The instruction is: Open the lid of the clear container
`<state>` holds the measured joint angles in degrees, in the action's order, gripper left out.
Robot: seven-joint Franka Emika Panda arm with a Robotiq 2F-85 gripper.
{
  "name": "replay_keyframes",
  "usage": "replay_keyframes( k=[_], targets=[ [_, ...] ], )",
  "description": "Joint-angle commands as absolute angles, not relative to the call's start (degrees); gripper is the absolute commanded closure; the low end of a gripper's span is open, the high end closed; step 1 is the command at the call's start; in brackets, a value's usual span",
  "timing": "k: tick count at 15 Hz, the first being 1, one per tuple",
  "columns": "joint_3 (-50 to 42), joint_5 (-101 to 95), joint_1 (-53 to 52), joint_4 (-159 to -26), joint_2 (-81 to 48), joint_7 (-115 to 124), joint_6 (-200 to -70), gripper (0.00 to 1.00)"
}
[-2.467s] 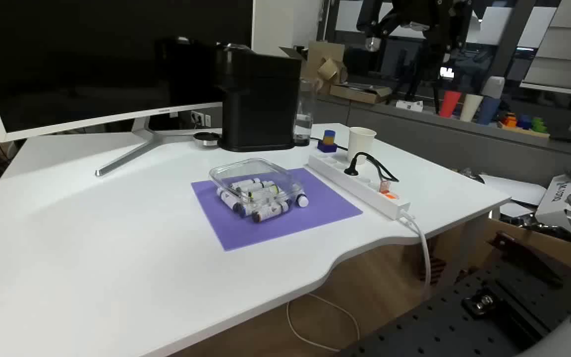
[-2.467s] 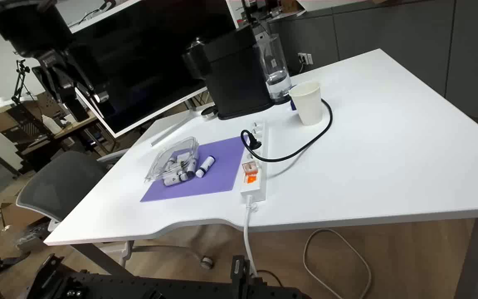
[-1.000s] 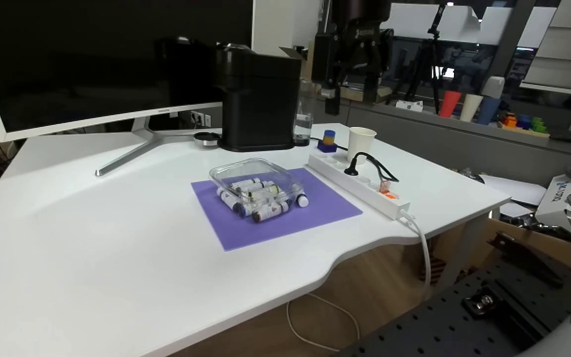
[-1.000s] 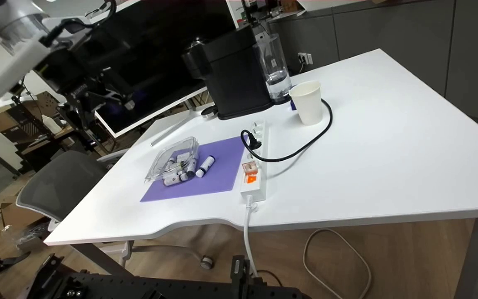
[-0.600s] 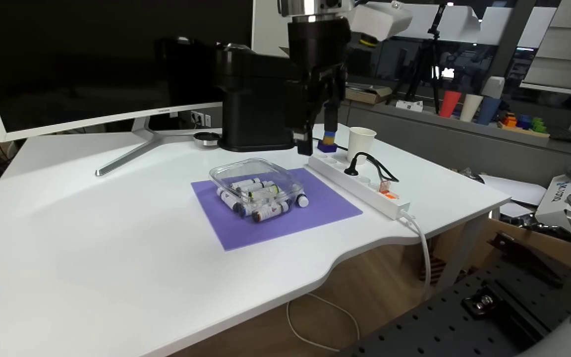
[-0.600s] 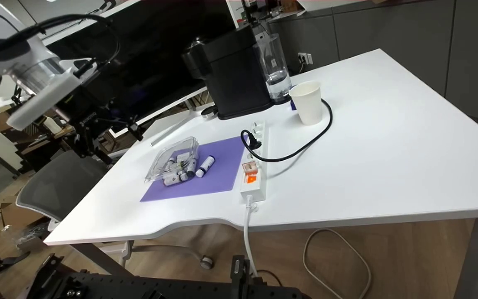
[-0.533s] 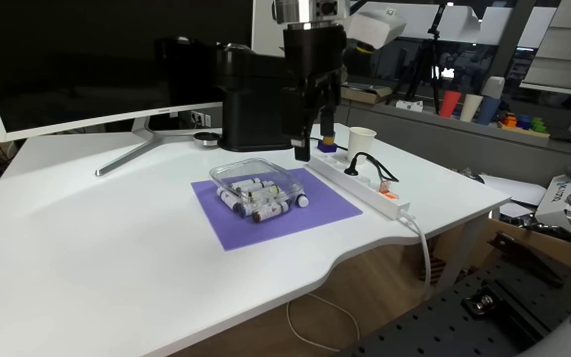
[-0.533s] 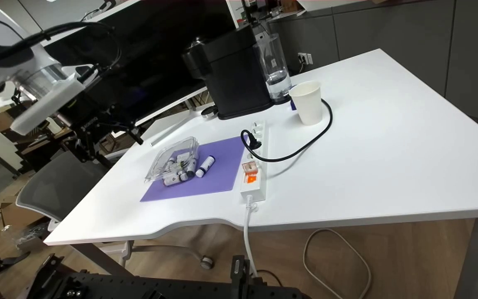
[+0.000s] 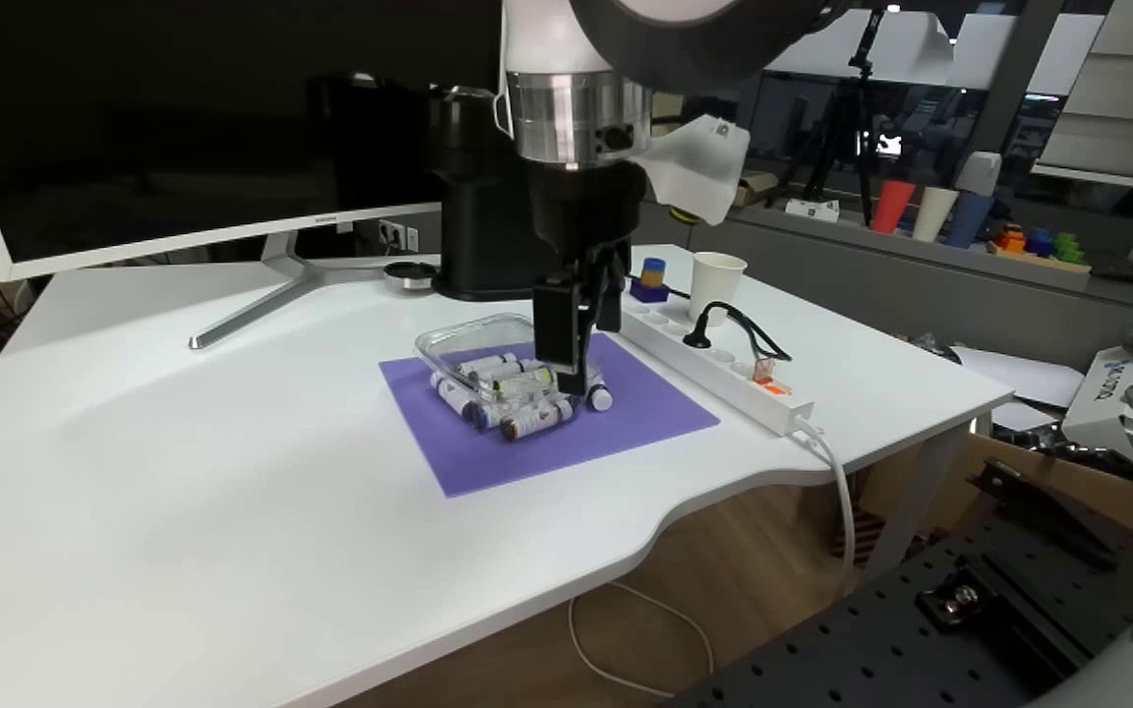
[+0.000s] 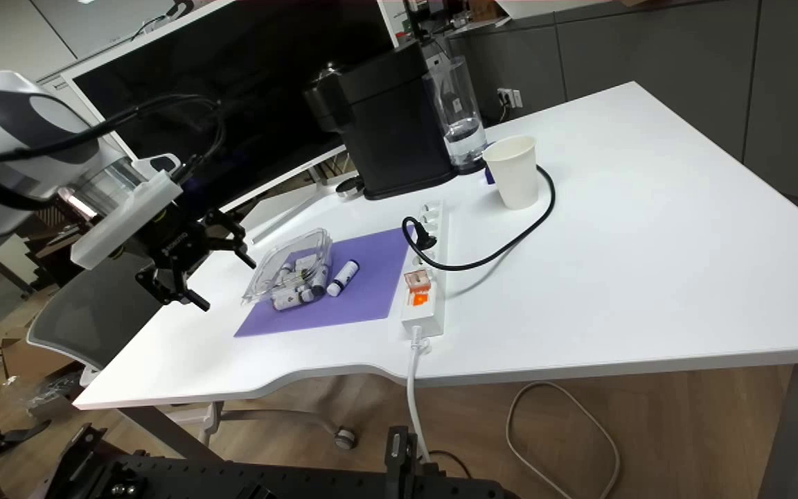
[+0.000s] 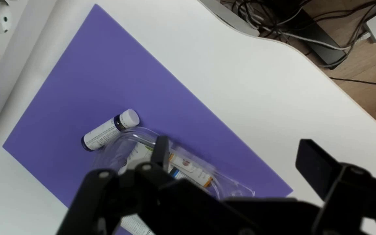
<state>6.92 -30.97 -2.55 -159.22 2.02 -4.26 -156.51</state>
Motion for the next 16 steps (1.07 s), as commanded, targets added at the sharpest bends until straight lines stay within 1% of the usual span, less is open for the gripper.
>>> replay_keyframes(
  k=[1, 3, 10, 16],
  targets=[
    [6.9, -31.6, -2.5, -159.2, 1.3, -3.7, -157.0, 0.0],
    [6.9, -31.7, -2.5, -159.1, 1.0, -3.6, -157.0, 0.0],
    [6.6, -45.9, -1.8, -157.9, -1.2, 3.5, -164.2, 0.0],
    [4.8, -58.0, -1.8, -154.7, -4.5, 10.5, -166.4, 0.0]
  ],
)
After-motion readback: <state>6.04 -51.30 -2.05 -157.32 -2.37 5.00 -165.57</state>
